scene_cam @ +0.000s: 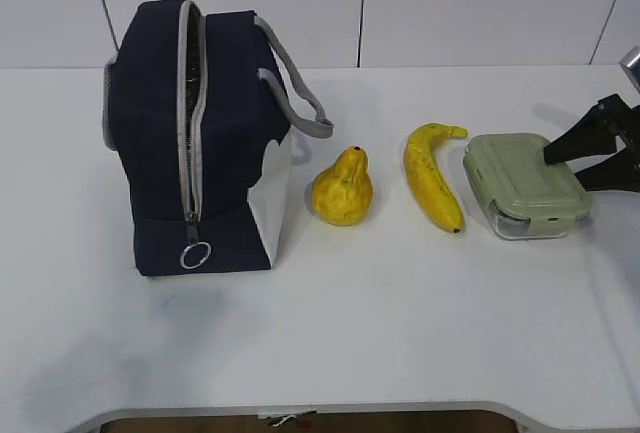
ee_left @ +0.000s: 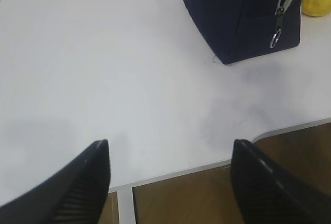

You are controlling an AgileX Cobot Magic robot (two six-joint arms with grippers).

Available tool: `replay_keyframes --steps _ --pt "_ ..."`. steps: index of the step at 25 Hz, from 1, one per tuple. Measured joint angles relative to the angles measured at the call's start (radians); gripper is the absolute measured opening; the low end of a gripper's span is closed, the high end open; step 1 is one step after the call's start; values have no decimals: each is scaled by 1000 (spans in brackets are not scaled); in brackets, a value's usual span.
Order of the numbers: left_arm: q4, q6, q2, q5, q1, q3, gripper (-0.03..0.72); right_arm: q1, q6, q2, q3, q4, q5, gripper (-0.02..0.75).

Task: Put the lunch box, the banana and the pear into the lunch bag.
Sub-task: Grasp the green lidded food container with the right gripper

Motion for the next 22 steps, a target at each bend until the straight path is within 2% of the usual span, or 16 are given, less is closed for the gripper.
replay_keyframes --steps 8,15,22 --pt "0 0 0 0 0 0 555 52 0 18 0 -2 -2 594" --pt "0 0 0 0 0 0 555 57 0 27 -1 11 0 590" --pt "0 0 0 0 0 0 555 57 0 28 -2 21 4 501"
